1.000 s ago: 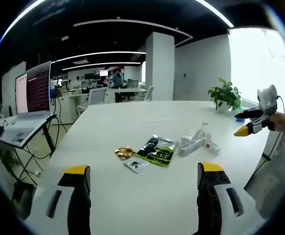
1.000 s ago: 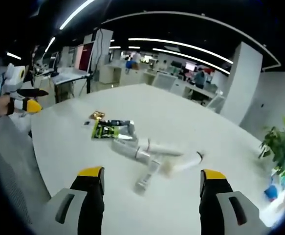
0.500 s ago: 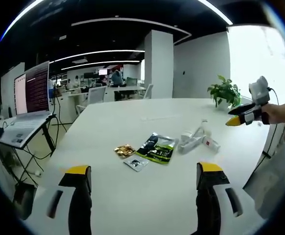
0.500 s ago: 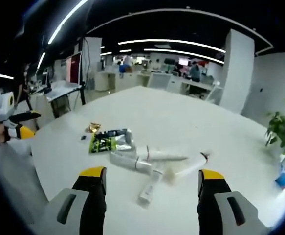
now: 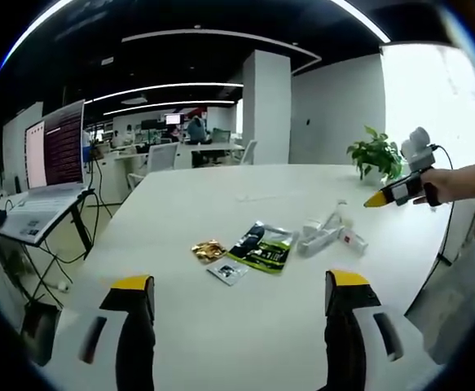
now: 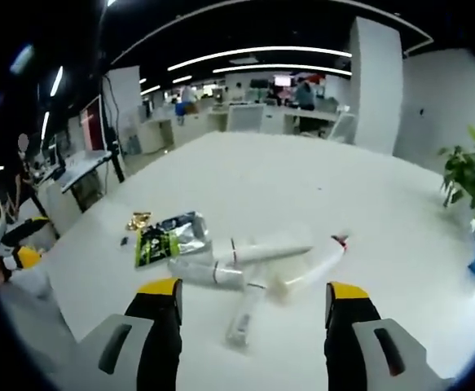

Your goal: Arrange the skincare products in the storage area until every visible bottle or jar stands upright without overlapping.

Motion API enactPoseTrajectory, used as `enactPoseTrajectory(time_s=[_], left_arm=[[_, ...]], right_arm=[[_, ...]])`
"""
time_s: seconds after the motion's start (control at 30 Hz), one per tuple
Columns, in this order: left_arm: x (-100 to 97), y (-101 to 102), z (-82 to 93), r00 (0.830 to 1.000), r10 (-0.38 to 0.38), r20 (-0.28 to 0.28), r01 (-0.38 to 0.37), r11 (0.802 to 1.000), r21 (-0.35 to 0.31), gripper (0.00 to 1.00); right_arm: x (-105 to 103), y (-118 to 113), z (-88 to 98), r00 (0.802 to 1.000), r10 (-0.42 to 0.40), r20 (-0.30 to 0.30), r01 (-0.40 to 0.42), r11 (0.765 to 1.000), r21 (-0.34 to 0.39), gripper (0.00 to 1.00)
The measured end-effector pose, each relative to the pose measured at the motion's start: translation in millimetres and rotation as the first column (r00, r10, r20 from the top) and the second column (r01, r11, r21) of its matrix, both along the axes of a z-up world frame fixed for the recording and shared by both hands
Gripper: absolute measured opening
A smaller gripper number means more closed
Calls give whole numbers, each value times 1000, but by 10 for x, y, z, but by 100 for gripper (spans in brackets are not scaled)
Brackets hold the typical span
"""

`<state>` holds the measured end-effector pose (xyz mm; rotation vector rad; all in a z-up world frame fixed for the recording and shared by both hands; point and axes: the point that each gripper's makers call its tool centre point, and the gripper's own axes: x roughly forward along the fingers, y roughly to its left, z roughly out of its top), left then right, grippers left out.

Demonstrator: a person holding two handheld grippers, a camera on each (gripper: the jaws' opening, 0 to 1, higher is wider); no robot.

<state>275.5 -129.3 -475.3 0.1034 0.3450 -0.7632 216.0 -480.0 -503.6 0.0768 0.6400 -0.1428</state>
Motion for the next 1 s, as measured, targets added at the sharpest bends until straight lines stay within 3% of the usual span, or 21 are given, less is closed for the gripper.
enactPoseTrajectory(time_s=[0.37, 0.53, 0.63, 0.83, 1.0], left_arm=[[14, 13, -13, 1000, 1, -11, -1, 1000, -7, 78], [2, 1, -36, 1000, -12, -17, 12, 1000, -1, 77], [1, -1, -43, 1000, -12, -22, 12, 1000, -1, 77], [14, 22, -63, 1000, -4, -31, 4, 1000, -3, 77], [20, 35, -68, 999, 3, -36, -3, 1000, -4, 76]], right_arm=[[110, -19, -52, 999, -20, -36, 22, 999, 47, 72], [227, 43, -130, 996, -55, -64, 67, 978, 198, 72], [280, 110, -120, 993, -105, -53, 115, 952, 283, 70], [475, 47, -95, 994, -105, -32, 109, 955, 275, 70], [470, 19, -68, 993, -114, -20, 116, 959, 260, 70]])
